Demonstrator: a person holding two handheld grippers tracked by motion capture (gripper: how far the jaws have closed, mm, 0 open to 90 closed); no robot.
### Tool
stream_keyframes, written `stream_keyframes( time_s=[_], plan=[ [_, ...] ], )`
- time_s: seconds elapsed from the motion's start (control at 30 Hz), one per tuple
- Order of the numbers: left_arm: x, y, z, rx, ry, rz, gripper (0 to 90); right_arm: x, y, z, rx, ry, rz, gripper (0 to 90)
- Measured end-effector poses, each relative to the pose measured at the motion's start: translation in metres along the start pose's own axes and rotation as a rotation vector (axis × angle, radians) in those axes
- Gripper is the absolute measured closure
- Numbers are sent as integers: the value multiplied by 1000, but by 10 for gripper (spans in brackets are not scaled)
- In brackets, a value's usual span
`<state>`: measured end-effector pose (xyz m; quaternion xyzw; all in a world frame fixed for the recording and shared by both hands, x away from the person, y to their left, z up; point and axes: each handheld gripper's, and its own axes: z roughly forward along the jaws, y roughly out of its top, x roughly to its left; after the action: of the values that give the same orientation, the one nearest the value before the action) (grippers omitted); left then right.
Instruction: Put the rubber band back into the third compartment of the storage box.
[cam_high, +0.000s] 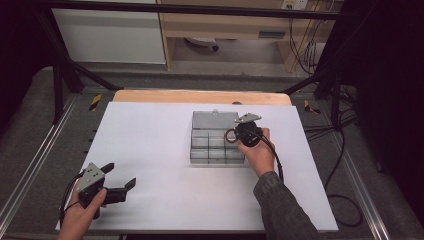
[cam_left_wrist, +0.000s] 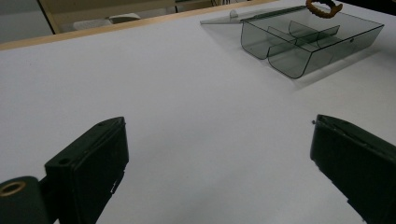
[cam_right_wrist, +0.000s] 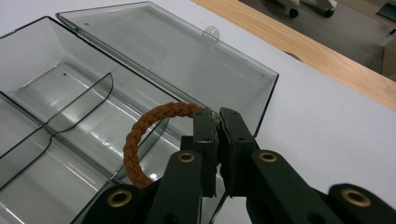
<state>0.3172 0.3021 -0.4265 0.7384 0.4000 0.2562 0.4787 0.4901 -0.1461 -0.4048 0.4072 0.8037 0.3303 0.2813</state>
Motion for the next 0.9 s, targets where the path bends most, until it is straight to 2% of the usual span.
stream_keyframes(
  time_s=[0.37,0.9],
  plan=[
    [0,0,0,5,-1,2,40,4,-2,3,17,-11,-30,860],
    [0,-1,1,12,-6,3,40,6,-5,6,36,-21,-45,857]
  ],
)
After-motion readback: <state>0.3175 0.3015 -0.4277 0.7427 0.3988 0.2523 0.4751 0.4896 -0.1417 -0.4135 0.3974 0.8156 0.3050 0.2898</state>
